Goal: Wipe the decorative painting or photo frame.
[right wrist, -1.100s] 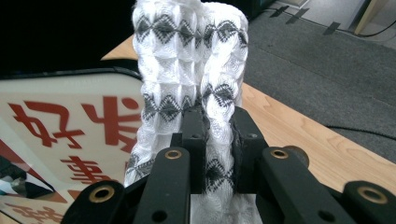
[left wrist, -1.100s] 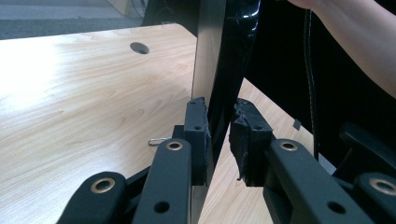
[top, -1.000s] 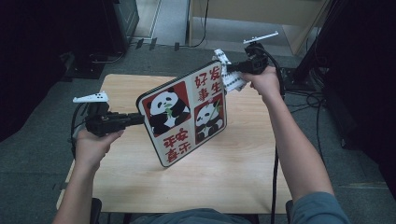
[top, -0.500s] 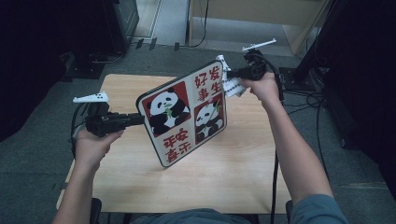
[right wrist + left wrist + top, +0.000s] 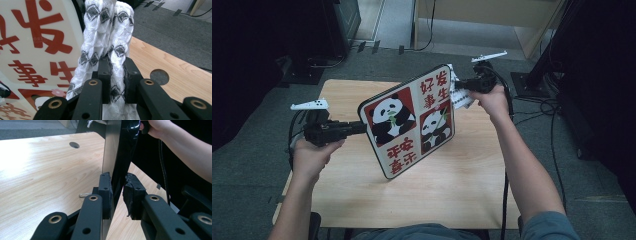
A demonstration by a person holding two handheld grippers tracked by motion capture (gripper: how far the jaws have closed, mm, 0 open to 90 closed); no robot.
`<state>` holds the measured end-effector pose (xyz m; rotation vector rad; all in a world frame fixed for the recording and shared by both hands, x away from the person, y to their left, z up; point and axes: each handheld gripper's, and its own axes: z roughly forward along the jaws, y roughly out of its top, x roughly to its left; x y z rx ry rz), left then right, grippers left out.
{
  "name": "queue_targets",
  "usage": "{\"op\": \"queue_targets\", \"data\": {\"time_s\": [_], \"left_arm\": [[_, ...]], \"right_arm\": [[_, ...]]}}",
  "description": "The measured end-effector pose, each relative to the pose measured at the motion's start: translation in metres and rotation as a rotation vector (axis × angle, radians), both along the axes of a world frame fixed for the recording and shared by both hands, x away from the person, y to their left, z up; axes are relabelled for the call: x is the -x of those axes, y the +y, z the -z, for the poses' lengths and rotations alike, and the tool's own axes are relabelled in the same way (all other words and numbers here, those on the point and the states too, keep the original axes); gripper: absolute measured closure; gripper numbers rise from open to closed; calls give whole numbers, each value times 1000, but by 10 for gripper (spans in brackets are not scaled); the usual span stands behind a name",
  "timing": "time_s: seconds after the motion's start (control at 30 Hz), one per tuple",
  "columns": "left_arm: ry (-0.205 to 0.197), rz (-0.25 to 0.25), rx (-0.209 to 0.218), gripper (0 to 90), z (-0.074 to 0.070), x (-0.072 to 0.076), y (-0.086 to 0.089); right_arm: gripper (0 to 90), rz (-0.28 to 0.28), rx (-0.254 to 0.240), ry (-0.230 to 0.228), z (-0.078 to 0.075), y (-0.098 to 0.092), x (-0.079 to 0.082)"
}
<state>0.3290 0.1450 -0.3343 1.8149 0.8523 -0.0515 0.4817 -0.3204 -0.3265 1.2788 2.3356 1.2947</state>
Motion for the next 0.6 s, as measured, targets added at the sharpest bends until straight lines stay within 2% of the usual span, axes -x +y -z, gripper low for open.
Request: {"op": "queue_targets", "data": {"time_s": [0.17, 0.47, 0.6], "left_arm": [[0, 0, 2, 770, 0, 0, 0], [0, 1, 2, 770, 1, 0, 0], [1, 0, 2, 770, 1, 0, -1]], "right_arm": [[802, 3, -5, 13, 7, -1, 2], [803, 18, -10, -4, 18, -3, 8], [803, 25, -20, 3, 21, -4, 9]]}}
